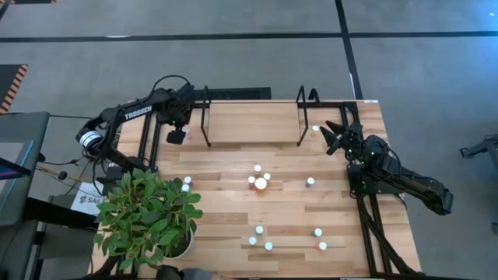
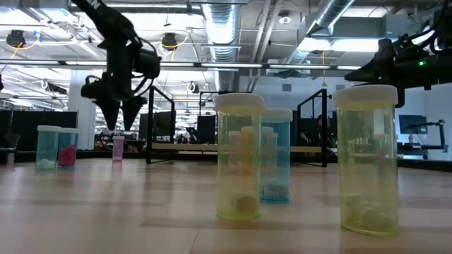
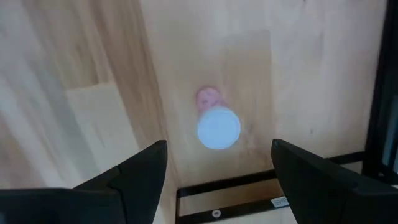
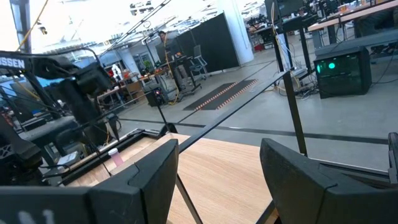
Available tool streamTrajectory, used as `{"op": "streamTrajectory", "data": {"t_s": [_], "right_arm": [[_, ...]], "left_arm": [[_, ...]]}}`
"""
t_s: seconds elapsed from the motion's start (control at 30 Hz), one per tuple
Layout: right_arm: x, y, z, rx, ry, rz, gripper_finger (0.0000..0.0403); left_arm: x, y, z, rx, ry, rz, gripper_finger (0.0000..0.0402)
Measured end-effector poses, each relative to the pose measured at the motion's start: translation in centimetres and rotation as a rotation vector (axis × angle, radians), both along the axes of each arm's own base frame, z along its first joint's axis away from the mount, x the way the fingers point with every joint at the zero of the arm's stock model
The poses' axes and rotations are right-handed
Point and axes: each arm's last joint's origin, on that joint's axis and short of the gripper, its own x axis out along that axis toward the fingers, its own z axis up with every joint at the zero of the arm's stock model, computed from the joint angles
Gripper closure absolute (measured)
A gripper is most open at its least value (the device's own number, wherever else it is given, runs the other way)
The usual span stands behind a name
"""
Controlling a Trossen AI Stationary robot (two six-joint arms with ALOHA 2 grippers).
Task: Pick and place medicine bottles onto shelf by color
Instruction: Put the pink pill bottle on the shelf
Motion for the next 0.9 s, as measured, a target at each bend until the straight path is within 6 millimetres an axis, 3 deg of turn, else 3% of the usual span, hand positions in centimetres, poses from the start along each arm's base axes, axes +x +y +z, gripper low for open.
{"op": "streamTrajectory", "data": {"t_s": [0.23,0.9], "right_arm": [[0.0,0.0,0.0,0.000,0.000,0.000,0.0154],[0.0,0.0,0.0,0.000,0.000,0.000,0.0154]], "left_arm": [[-0.3,-0.3,-2.1,-0.005,-0.035,0.019,0.0129],[-0.7,-0.5,-3.1,0.031,0.018,0.031,0.0142]]}}
